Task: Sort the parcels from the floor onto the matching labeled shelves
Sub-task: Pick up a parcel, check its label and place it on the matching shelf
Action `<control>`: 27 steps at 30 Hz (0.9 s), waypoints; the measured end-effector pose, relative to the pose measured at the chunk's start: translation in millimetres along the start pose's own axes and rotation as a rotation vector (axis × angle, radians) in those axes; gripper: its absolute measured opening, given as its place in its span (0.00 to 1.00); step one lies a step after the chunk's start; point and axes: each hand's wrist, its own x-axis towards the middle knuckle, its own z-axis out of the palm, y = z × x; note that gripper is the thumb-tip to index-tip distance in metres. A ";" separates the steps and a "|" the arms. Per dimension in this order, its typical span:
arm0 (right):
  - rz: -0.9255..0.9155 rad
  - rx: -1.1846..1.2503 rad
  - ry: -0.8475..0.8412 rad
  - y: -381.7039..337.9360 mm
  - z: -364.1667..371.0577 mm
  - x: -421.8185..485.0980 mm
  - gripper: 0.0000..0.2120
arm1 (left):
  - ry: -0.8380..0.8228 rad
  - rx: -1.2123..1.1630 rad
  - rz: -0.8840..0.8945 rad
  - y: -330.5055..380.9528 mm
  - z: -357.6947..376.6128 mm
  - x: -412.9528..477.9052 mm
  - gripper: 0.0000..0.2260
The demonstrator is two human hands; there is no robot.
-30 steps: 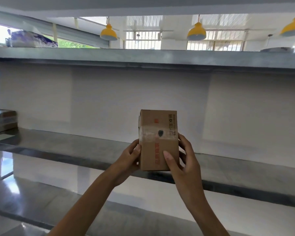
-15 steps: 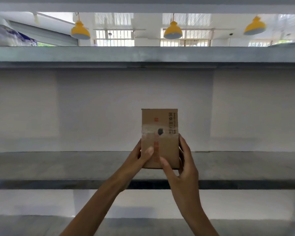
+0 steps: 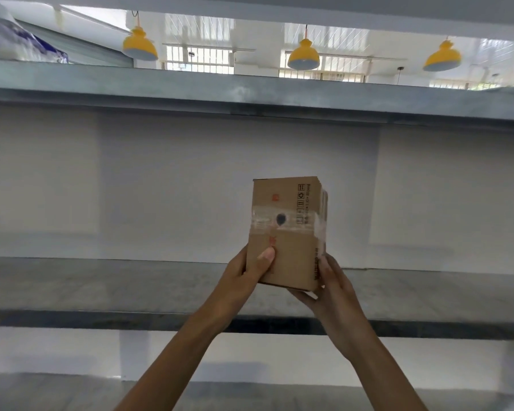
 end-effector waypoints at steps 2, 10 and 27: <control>-0.046 -0.070 0.043 3.0 -0.3 2.4 0.27 | 0.144 0.093 0.112 -1.5 1.6 -0.5 0.18; -0.209 -0.416 0.212 10.3 2.8 3.2 0.21 | 0.242 0.116 0.177 -12.2 16.2 1.1 0.20; -0.079 -0.300 -0.037 12.7 -7.1 8.5 0.36 | 0.164 0.034 0.097 -19.2 18.3 11.3 0.28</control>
